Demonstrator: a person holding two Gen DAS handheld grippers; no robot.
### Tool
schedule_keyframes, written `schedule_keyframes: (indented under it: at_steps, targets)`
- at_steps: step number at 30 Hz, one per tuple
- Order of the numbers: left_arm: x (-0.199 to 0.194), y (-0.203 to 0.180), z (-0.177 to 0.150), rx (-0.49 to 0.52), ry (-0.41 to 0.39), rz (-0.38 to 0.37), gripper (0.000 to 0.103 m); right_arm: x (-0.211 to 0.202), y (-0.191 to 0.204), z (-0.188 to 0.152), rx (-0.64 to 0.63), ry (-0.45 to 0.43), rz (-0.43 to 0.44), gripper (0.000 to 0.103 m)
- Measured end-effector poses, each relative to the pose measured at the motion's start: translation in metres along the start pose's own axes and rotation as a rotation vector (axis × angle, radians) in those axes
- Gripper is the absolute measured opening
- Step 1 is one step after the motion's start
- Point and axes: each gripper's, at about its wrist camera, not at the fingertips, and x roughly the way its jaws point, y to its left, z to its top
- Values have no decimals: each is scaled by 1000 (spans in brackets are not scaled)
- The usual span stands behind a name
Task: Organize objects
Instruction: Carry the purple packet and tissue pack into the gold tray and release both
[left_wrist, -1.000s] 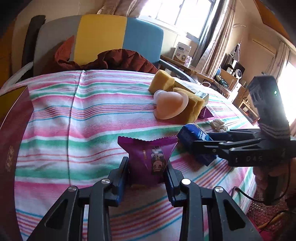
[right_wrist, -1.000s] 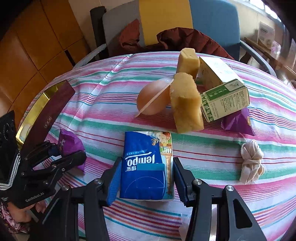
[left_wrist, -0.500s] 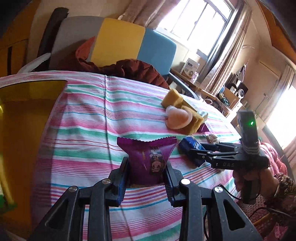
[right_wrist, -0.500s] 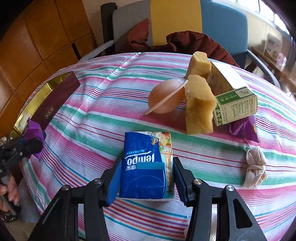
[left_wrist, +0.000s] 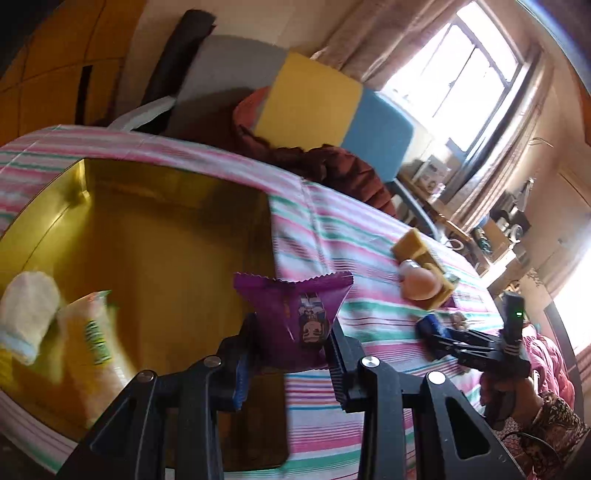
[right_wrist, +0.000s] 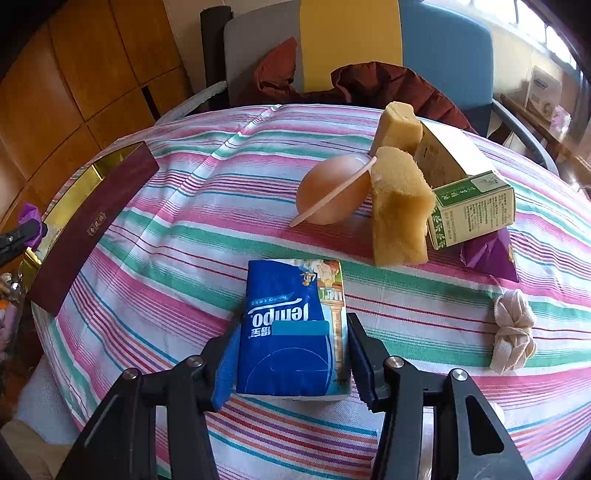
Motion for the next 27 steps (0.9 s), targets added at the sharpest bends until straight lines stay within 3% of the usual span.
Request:
schedule_keyframes:
  at_steps: [10,15,21,23,27]
  targets:
    - [13,50,-7,-91,144,90,35,-8,22,0,-83,-52,39,53]
    - [8,55,-8,-56,192,172,35,-8,25,0,-92,-59,49,53]
    - [2,51,-8,15,230,309,46,-9,24,1,-88,-67,47,53]
    - [-6,49,-7,30,202,316,46,-11,23,1,-88,-75,48,53]
    - [-29,51,-5,-42,73,232,46,-13,24,2,-79,-82,51,53]
